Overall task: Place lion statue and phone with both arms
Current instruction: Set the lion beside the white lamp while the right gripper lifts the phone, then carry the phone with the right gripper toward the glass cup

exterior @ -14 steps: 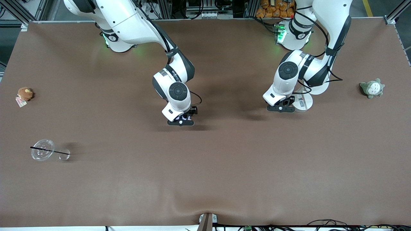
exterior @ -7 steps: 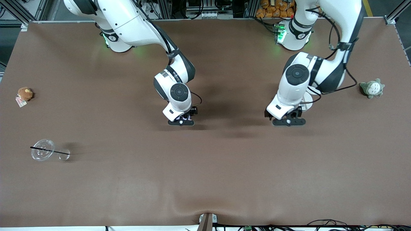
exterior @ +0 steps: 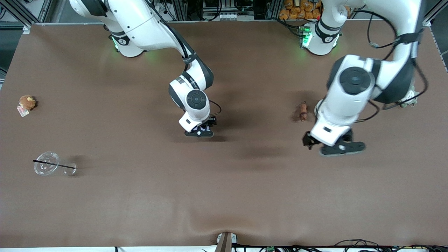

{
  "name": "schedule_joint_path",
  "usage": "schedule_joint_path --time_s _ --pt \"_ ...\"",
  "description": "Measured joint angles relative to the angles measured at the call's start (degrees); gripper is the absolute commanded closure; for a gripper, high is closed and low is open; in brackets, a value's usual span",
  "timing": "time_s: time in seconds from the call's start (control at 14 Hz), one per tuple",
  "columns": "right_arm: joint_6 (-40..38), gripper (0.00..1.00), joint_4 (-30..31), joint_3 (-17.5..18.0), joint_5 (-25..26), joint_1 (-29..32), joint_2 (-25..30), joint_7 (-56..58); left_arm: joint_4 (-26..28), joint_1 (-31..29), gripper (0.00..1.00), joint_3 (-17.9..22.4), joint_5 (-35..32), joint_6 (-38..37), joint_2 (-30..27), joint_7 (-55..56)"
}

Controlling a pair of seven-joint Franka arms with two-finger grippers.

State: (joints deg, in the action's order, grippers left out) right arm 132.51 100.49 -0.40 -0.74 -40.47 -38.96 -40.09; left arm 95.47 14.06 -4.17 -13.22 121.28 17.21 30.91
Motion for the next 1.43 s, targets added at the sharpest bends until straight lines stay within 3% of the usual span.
schedule_joint_path --time_s 0.36,0.57,0.79,1.07,1.43 --pt "0.6 0.97 -0.4 -0.8 0.1 -0.2 0.3 -1.5 -7.0 -7.5 0.00 -0.5 9.3 -7.5 -1.3 -12.0" --pt "-0.7 0.99 -1.5 -5.1 0.2 -0.3 4.2 -4.0 -8.7 -11.1 0.00 -0.2 14.9 -17.1 -5.8 -17.3" --pt "-5.5 0.97 -1.9 -11.8 0.4 0.0 11.1 -4.1 -9.1 -11.1 0.00 0.2 15.3 -26.1 -12.6 -17.5" --pt "-6.1 0.94 -1.8 -17.4 0.6 3.2 13.4 5.4 -9.1 -12.4 0.00 0.7 15.4 -39.6 -21.0 -22.9" --pt "1.4 0.92 -1.2 -17.9 0.7 12.3 11.0 20.8 -8.3 -12.6 0.00 0.9 15.4 -41.3 -23.1 -24.4"
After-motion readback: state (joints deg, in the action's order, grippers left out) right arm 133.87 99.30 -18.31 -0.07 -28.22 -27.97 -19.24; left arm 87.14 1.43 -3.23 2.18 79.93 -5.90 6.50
